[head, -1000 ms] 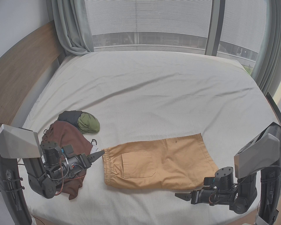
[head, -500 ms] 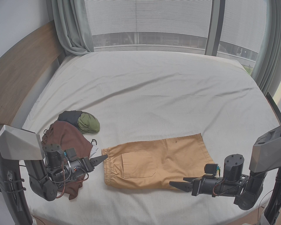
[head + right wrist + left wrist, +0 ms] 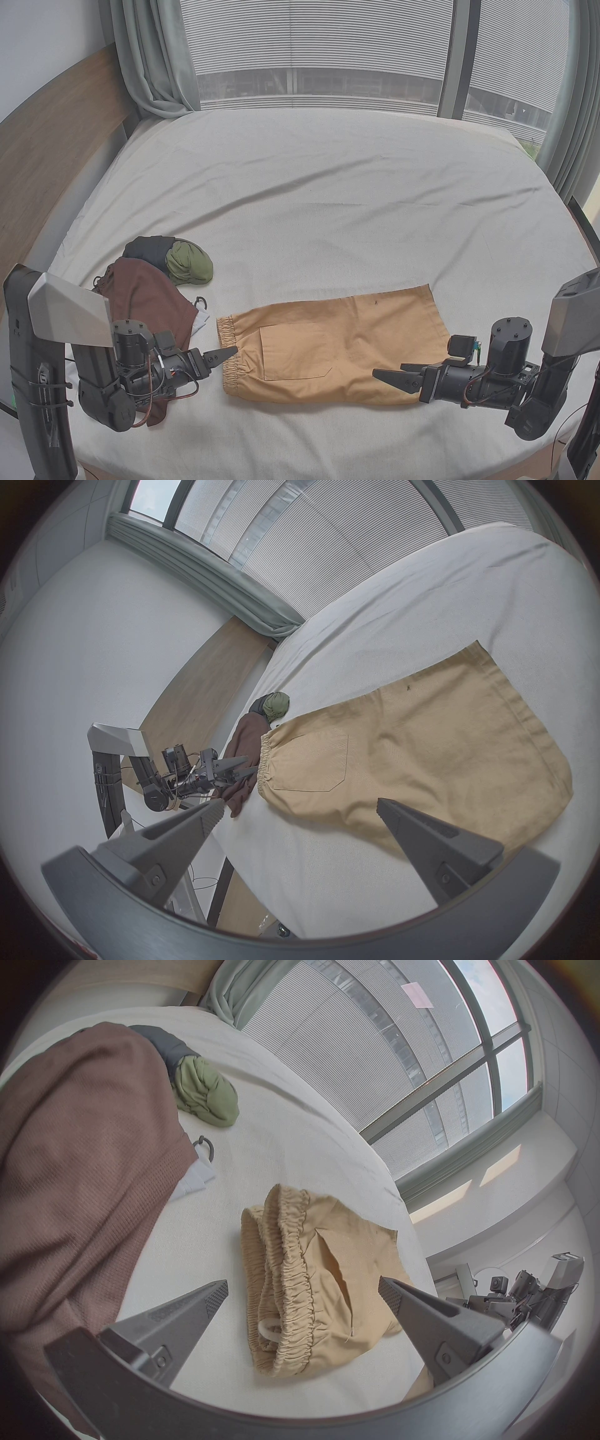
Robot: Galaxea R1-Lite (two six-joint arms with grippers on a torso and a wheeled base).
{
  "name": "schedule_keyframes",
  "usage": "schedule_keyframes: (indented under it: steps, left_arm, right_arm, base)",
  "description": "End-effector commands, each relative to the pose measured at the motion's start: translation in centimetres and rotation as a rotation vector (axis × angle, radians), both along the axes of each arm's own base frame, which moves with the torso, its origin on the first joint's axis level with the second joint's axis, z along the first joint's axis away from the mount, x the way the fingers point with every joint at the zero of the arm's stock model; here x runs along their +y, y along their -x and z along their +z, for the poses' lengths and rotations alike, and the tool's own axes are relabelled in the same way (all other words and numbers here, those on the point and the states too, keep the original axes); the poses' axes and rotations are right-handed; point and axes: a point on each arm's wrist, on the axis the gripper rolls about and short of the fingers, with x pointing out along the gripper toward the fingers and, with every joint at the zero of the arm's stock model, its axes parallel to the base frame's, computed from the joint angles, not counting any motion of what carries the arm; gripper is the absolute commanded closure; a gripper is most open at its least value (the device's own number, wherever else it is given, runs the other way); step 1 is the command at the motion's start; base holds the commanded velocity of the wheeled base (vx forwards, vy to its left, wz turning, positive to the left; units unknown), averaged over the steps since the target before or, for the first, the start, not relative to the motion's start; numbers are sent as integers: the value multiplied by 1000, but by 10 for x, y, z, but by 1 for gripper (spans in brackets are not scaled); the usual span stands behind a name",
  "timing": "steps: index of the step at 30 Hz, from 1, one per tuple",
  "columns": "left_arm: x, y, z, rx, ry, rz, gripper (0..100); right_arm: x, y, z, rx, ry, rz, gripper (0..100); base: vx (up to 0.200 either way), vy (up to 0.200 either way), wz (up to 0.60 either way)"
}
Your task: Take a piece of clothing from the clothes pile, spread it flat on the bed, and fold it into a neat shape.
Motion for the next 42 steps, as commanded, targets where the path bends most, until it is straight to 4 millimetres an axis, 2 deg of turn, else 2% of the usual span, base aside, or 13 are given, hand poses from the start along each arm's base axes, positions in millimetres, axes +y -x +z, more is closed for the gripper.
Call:
schedule_keyframes:
  steps: [1, 14, 30, 42]
  left_arm:
    - [-3, -1, -13, 34, -2, -5, 0]
    - [-13, -11, -35, 81, 26, 2, 0]
    - [-22, -16, -46, 87, 23, -15, 0]
    - [-40, -29, -43, 63, 83, -26, 0]
  right_arm:
    - [-3, -2, 0, -1, -3, -9, 0]
    - [-1, -1, 0, 2, -1, -1, 0]
    - [0, -2, -3, 9, 2, 1, 0]
    - [0, -2, -3, 7, 0, 0, 0]
  base:
    - [0, 0, 0]
    - [0, 0, 0]
    - [0, 0, 0]
    - [0, 0, 0]
